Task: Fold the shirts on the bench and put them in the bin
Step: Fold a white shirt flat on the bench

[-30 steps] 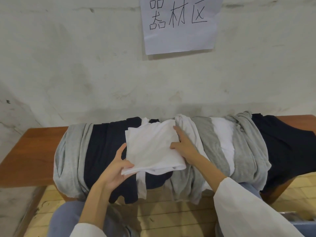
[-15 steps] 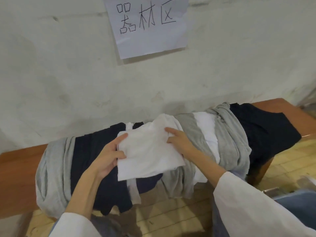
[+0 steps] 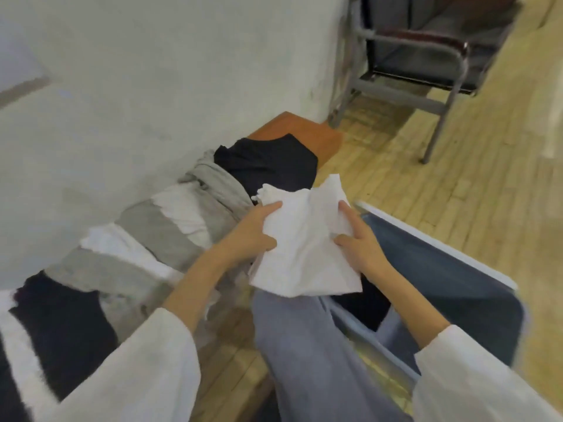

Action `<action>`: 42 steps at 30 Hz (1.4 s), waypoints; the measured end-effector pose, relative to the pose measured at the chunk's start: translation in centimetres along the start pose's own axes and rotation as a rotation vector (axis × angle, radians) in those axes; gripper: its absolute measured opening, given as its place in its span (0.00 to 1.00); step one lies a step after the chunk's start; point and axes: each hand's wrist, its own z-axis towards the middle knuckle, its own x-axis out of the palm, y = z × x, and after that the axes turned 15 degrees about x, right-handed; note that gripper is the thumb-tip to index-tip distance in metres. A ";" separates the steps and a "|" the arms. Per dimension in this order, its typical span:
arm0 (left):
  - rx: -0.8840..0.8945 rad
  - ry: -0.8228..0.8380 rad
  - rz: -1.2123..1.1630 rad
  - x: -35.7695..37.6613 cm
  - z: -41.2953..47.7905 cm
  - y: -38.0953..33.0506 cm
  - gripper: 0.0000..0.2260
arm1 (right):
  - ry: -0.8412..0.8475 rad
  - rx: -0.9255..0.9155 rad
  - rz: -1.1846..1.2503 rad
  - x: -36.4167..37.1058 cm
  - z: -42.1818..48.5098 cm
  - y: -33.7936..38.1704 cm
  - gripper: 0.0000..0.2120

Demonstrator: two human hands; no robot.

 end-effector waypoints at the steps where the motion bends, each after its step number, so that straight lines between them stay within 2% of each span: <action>1: 0.014 0.073 0.027 1.8 1.6 -0.3 0.36 | -0.021 0.026 0.000 -1.4 0.4 -1.4 0.34; 5: 0.034 0.291 0.137 10.2 8.2 0.5 0.38 | -0.069 0.159 0.000 -6.8 2.6 -7.5 0.37; 9: 0.044 0.469 0.190 17.2 13.8 2.1 0.39 | -0.018 0.285 -0.015 -9.6 5.8 -13.6 0.42; 14: 0.001 0.619 0.251 23.9 17.9 4.5 0.37 | -0.008 0.378 -0.069 -11.0 9.6 -20.3 0.43; 22: 0.000 0.739 0.403 31.7 22.3 12.3 0.38 | -0.017 0.539 0.051 -9.1 14.9 -29.3 0.44; 29: 0.042 0.780 0.478 36.0 26.3 18.1 0.39 | -0.073 0.597 0.027 -7.7 20.3 -36.3 0.45; 33: -0.120 0.891 0.504 38.6 27.2 22.5 0.35 | -0.071 0.728 0.146 -5.6 22.9 -41.3 0.45; 35: -0.159 0.955 0.510 39.7 27.2 24.3 0.32 | -0.042 0.865 0.175 -4.4 24.1 -43.8 0.41; 36: -0.166 0.980 0.501 40.0 27.0 25.0 0.29 | -0.061 0.936 0.190 -4.0 24.6 -44.5 0.34; 38: -0.203 1.053 0.463 40.0 26.7 25.9 0.23 | -0.250 1.015 0.220 -3.6 25.6 -44.6 0.19; 40: -0.267 1.137 0.476 39.5 25.9 26.5 0.21 | -0.465 0.945 0.071 -3.8 26.1 -43.5 0.15; 41: -0.294 1.144 0.503 39.2 25.6 26.6 0.21 | -0.537 0.822 -0.105 -4.0 26.4 -43.1 0.15; 42: -0.313 1.132 0.523 39.1 25.2 26.7 0.22 | -0.530 0.682 -0.299 -4.3 26.8 -42.8 0.17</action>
